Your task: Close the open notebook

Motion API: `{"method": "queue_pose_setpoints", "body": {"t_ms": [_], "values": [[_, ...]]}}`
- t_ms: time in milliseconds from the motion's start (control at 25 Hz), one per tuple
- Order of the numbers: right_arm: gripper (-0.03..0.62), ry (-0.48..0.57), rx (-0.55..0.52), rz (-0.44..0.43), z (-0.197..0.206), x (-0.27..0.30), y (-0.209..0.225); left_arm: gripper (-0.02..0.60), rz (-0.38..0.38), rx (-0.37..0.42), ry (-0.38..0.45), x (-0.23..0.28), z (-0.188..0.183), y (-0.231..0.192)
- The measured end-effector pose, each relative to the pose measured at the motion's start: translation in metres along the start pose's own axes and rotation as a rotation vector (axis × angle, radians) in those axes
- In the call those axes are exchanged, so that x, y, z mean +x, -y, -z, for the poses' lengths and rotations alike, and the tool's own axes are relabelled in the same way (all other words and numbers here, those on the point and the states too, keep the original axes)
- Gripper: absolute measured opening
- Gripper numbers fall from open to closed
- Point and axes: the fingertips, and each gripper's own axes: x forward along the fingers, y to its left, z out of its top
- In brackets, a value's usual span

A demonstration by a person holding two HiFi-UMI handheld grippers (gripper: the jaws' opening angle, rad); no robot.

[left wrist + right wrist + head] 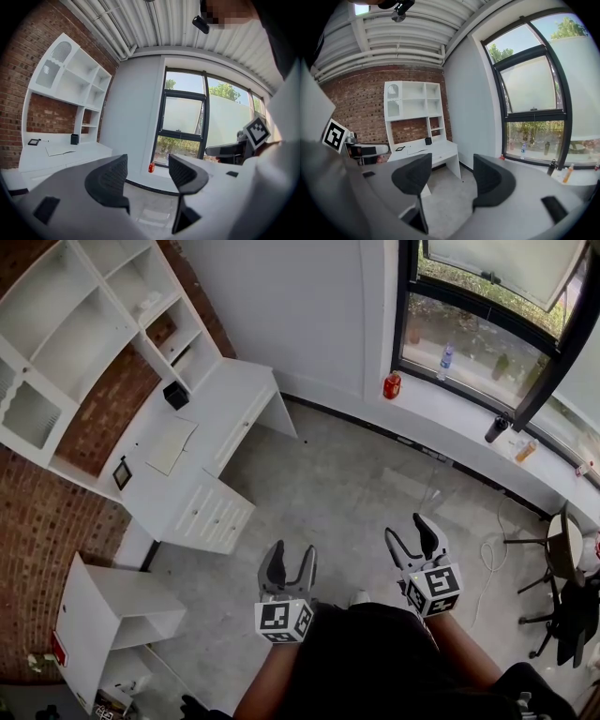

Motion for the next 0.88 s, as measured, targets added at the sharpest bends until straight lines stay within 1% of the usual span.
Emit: {"method": "queue_pose_setpoints", "body": {"t_ms": [80,200,240,360,560,760,880], "values": [[0.259,0.006,-0.003,-0.007,0.000,-0.002,0.005,0.252,0.002,-0.015,0.003,0.003,0.001,0.007],[0.259,0.004,0.009,0.002,0.007,-0.001,0.015,0.252,0.023,-0.092,-0.013,0.006,0.004,0.014],[0.259,-0.001,0.019,0.002,0.010,-0.001,0.016,0.252,0.028,-0.097,-0.018,0.006,0.004,0.015],[0.259,-0.018,0.035,0.001,0.016,0.002,0.018,0.252,0.030,-0.074,-0.017,0.013,0.001,0.014],[0.259,-0.042,0.045,-0.001,0.018,0.023,0.022,0.252,0.037,-0.078,-0.013,0.042,-0.001,0.000],[0.259,-0.064,0.034,-0.003,0.012,0.056,0.025,0.252,0.079,-0.081,-0.044,0.082,0.002,-0.014],[0.258,-0.083,0.030,-0.008,0.009,0.086,0.029,0.252,0.085,-0.084,-0.040,0.114,-0.004,-0.029]]}}
